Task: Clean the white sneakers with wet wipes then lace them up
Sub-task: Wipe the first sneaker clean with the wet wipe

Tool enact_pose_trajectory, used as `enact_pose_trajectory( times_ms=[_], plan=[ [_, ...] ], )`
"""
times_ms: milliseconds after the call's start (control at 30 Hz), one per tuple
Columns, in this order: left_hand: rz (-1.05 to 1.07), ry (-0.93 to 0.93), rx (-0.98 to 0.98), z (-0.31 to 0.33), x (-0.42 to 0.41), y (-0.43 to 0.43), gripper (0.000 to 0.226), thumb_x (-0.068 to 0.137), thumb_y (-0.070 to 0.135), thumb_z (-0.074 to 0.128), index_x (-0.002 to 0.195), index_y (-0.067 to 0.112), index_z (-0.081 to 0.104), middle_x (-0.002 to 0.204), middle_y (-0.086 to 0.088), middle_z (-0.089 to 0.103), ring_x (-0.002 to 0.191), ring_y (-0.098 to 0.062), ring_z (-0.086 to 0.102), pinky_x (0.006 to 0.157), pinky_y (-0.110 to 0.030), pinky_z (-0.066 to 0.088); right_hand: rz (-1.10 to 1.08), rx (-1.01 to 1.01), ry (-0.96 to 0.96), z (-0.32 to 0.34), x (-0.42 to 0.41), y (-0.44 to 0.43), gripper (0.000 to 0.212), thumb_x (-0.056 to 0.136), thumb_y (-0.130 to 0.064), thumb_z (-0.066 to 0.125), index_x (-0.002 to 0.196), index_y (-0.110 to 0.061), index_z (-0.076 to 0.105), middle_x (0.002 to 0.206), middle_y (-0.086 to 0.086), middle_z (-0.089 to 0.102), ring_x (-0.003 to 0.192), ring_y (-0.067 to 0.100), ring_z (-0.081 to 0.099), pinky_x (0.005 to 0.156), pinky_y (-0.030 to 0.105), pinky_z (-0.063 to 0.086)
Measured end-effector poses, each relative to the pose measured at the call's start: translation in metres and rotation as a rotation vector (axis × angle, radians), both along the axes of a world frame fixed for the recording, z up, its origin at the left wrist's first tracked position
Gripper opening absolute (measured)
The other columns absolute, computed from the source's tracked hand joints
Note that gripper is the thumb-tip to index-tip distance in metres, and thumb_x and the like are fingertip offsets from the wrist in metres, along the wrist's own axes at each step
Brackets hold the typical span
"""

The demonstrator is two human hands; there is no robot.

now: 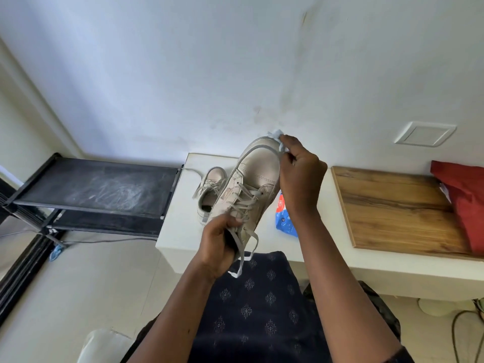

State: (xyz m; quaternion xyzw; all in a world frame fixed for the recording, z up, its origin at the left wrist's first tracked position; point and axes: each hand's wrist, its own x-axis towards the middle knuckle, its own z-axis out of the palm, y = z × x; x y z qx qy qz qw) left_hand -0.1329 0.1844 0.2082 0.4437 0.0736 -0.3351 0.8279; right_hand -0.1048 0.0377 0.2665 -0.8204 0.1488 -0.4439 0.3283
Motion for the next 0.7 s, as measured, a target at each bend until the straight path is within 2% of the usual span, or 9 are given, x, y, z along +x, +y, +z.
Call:
enact_pose_trajectory(
  times_ms=[67, 133, 167, 200, 233, 300, 433, 600, 700],
  plan=[
    [-0.021, -0.054, 0.021, 0.004, -0.003, 0.000, 0.043, 0.046, 0.013, 0.057, 0.088, 0.008, 0.048, 0.066, -0.006, 0.040, 0.056, -0.018, 0.035, 0.054, -0.026, 0.027, 0.029, -0.123, -0.040, -0.002, -0.003, -0.001, 0.028, 0.082, 0.007, 0.054, 0.103, -0.002, 0.070, 0.102, 0.006, 0.071, 0.082, 0.016, 0.067, 0.078, 0.006, 0.040],
    [0.023, -0.089, -0.023, 0.007, -0.001, -0.001, 0.027, 0.052, 0.016, 0.062, 0.074, 0.001, 0.057, 0.069, -0.008, 0.051, 0.059, -0.019, 0.049, 0.058, -0.025, 0.038, 0.058, -0.229, -0.106, -0.005, -0.011, 0.000, 0.026, 0.083, 0.006, 0.049, 0.099, 0.001, 0.070, 0.101, 0.008, 0.071, 0.087, 0.020, 0.067, 0.080, 0.019, 0.047],
    [0.063, -0.133, -0.069, 0.010, 0.000, -0.002, 0.026, 0.064, 0.025, 0.063, 0.078, 0.003, 0.066, 0.078, -0.011, 0.063, 0.071, -0.020, 0.061, 0.067, -0.025, 0.047, 0.085, -0.289, -0.134, -0.006, -0.016, 0.003, 0.028, 0.081, 0.007, 0.048, 0.096, 0.001, 0.071, 0.099, 0.009, 0.071, 0.087, 0.020, 0.066, 0.079, 0.022, 0.048],
    [0.088, -0.178, -0.108, 0.012, 0.001, -0.002, 0.041, 0.078, 0.037, 0.056, 0.096, 0.003, 0.070, 0.098, -0.015, 0.069, 0.093, -0.024, 0.066, 0.084, -0.029, 0.049, 0.120, -0.348, -0.145, -0.010, -0.019, 0.006, 0.031, 0.077, 0.011, 0.048, 0.095, 0.001, 0.071, 0.098, 0.010, 0.071, 0.086, 0.020, 0.066, 0.078, 0.022, 0.048],
    [0.089, -0.212, -0.152, 0.013, 0.003, -0.002, 0.063, 0.084, 0.054, 0.045, 0.117, 0.003, 0.063, 0.119, -0.019, 0.063, 0.113, -0.029, 0.060, 0.099, -0.036, 0.043, 0.163, -0.395, -0.134, -0.014, -0.023, 0.011, 0.035, 0.072, 0.015, 0.048, 0.095, 0.001, 0.071, 0.097, 0.010, 0.071, 0.086, 0.021, 0.066, 0.077, 0.022, 0.047],
    [0.066, -0.219, -0.205, 0.011, 0.005, -0.002, 0.097, 0.076, 0.078, 0.022, 0.135, 0.005, 0.047, 0.135, -0.022, 0.051, 0.127, -0.036, 0.047, 0.110, -0.046, 0.032, 0.255, -0.408, -0.042, -0.026, -0.026, 0.023, 0.038, 0.067, 0.019, 0.053, 0.095, 0.000, 0.071, 0.095, 0.012, 0.071, 0.085, 0.026, 0.067, 0.078, 0.024, 0.047],
    [0.049, -0.133, -0.260, 0.005, 0.002, -0.005, 0.115, 0.064, 0.088, 0.010, 0.131, 0.005, 0.052, 0.124, -0.021, 0.057, 0.116, -0.036, 0.053, 0.096, -0.042, 0.041, 0.335, -0.342, 0.204, -0.044, -0.033, 0.047, 0.031, 0.066, 0.017, 0.058, 0.090, 0.000, 0.068, 0.087, 0.012, 0.067, 0.078, 0.031, 0.063, 0.066, 0.034, 0.054],
    [-0.046, -0.098, -0.445, 0.007, 0.002, -0.004, 0.113, 0.066, 0.089, 0.008, 0.106, 0.004, 0.070, 0.098, -0.016, 0.070, 0.099, -0.027, 0.065, 0.090, -0.036, 0.051, 0.376, -0.370, 0.186, -0.047, -0.051, 0.059, 0.024, 0.072, 0.005, 0.046, 0.080, -0.001, 0.067, 0.079, 0.010, 0.066, 0.074, 0.031, 0.063, 0.063, 0.032, 0.054],
    [0.002, -0.104, -0.333, 0.005, 0.002, -0.004, 0.116, 0.067, 0.089, -0.002, 0.093, 0.005, 0.075, 0.096, -0.015, 0.071, 0.095, -0.026, 0.067, 0.093, -0.036, 0.049, 0.408, -0.410, 0.183, -0.049, -0.059, 0.062, 0.025, 0.064, 0.014, 0.057, 0.081, -0.001, 0.068, 0.080, 0.010, 0.066, 0.076, 0.030, 0.063, 0.068, 0.032, 0.051]
  ],
)
